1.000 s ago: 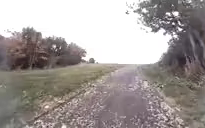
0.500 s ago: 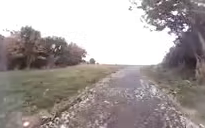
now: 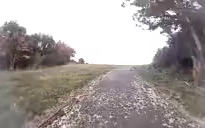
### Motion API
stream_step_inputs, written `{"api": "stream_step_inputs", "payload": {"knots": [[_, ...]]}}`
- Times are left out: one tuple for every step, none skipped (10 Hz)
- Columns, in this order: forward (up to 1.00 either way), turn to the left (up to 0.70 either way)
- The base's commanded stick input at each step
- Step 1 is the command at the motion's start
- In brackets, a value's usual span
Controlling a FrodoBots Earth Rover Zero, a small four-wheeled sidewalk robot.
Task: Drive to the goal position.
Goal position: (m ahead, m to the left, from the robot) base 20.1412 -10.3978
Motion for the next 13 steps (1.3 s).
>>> {"api": "stream_step_inputs", "payload": {"knots": [[1.0, 0.0], [1.0, 0.0], [1.0, 0.0], [1.0, 0.0], [1.0, 0.0], [1.0, 0.0], [1.0, 0.0], [1.0, 0.0], [1.0, 0.0], [1.0, 0.0], [1.0, 0.0], [1.0, -0.21], [1.0, -0.32]]}}
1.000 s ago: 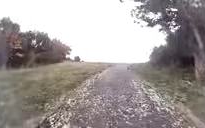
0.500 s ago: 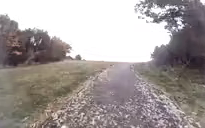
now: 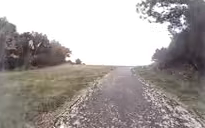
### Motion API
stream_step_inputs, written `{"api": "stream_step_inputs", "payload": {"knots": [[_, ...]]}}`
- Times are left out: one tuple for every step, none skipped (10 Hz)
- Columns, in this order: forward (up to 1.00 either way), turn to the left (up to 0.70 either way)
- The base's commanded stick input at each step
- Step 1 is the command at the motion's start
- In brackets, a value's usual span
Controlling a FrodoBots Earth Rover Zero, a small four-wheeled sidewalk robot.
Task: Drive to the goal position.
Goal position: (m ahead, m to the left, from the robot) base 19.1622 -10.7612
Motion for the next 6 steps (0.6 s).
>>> {"api": "stream_step_inputs", "payload": {"knots": [[1.0, -0.39], [1.0, -0.4], [1.0, -0.2], [1.0, -0.11], [1.0, -0.02], [1.0, 0.0]]}}
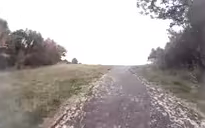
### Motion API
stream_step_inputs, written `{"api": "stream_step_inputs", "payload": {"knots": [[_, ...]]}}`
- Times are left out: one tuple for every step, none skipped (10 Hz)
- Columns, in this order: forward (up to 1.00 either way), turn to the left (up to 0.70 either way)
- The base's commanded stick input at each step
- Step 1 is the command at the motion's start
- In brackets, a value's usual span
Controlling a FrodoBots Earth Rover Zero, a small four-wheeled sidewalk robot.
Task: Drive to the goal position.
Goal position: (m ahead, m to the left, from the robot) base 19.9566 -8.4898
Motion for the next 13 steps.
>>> {"api": "stream_step_inputs", "payload": {"knots": [[1.0, 0.0], [1.0, 0.0], [1.0, 0.0], [1.0, 0.0], [1.0, 0.0], [1.0, 0.0], [1.0, 0.0], [1.0, 0.0], [1.0, 0.0], [1.0, 0.0], [1.0, 0.0], [1.0, 0.0], [1.0, 0.0]]}}
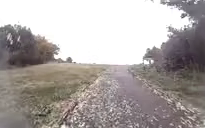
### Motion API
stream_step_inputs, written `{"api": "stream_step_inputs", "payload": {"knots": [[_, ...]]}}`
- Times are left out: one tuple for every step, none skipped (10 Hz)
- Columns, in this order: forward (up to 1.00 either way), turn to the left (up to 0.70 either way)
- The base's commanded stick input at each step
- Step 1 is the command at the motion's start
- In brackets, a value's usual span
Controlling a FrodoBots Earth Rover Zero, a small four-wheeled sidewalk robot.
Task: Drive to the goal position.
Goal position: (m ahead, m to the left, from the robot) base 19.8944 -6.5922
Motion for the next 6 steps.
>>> {"api": "stream_step_inputs", "payload": {"knots": [[1.0, -0.33], [1.0, -0.37], [1.0, -0.4], [1.0, -0.4], [1.0, -0.4], [1.0, -0.4]]}}
